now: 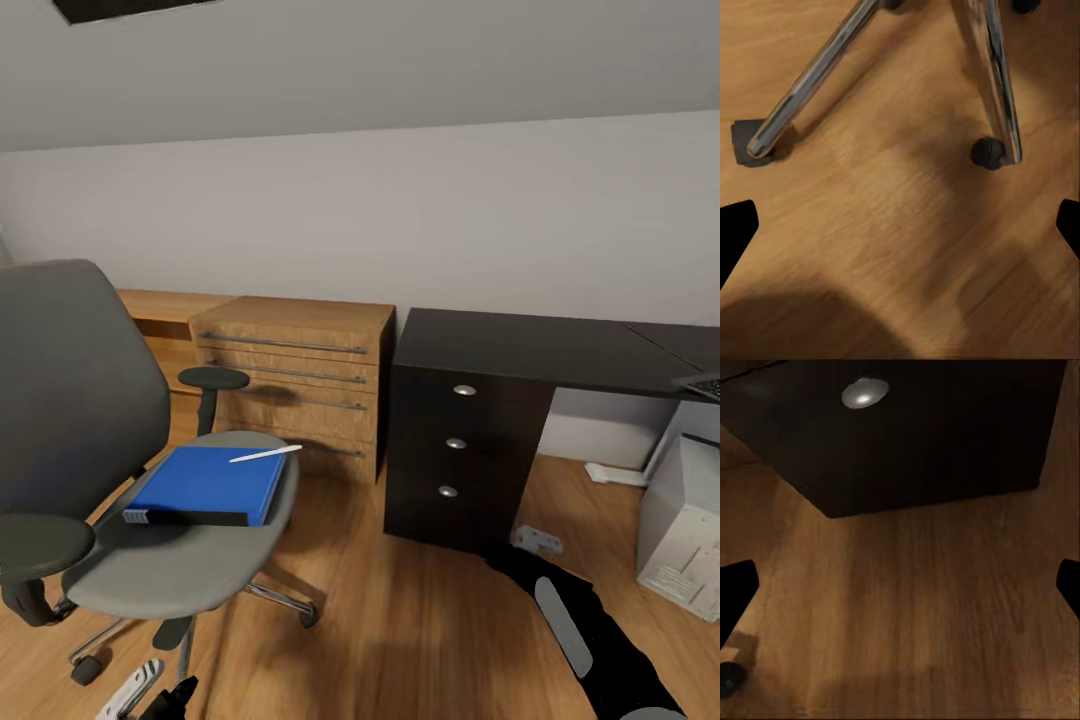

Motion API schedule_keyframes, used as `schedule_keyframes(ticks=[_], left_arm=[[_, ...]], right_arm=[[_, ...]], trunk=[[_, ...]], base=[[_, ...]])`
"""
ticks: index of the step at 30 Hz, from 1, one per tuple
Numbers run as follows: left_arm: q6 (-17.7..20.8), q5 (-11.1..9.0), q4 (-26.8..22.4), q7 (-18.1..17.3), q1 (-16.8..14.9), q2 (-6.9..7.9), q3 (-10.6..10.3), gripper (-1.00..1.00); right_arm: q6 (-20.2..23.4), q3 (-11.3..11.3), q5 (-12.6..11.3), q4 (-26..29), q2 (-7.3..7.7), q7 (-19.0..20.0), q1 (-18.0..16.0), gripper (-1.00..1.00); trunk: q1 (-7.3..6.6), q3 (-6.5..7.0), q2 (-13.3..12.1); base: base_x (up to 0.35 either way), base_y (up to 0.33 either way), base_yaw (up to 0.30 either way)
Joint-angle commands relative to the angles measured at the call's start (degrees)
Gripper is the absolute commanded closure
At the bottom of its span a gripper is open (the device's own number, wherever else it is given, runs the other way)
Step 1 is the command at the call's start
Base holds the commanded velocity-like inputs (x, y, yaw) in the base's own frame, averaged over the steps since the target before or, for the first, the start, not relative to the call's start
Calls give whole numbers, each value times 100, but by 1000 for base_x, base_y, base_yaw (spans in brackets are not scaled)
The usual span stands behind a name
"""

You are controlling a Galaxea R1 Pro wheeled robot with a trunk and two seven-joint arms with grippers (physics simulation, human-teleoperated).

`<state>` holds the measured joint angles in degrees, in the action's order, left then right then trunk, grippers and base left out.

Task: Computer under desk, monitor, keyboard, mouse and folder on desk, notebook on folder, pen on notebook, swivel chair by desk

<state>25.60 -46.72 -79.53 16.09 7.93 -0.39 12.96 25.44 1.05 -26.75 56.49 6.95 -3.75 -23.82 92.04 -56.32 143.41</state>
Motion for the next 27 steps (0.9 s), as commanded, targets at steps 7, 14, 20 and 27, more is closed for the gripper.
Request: schedule_keyframes(ticks=[7, 14, 20, 27], left_arm=[[24, -49, -149, 108, -74, -16, -676, -100], [24, -49, -271, 108, -79, -36, -831, -100], [28, 129, -335, 169, -153, -23, -1392, -100], [57, 448, -342, 186, -247, -52, -1603, -100]], right_arm=[[2350, -28, 1594, 2819, 89, -37, 1304, -100], [2761, -39, 1682, 3247, 97, -42, 1471, -100], [2875, -42, 1712, 3419, 98, -43, 1526, -100], [2889, -47, 1716, 3468, 92, -43, 1537, -100]], trunk=[[-19, 151, -8], [-37, 306, -17], [-169, 414, -258], [-322, 539, -539]], base=[[-2, -3, -12], [0, 0, 0], [0, 0, 0], [0, 0, 0]])
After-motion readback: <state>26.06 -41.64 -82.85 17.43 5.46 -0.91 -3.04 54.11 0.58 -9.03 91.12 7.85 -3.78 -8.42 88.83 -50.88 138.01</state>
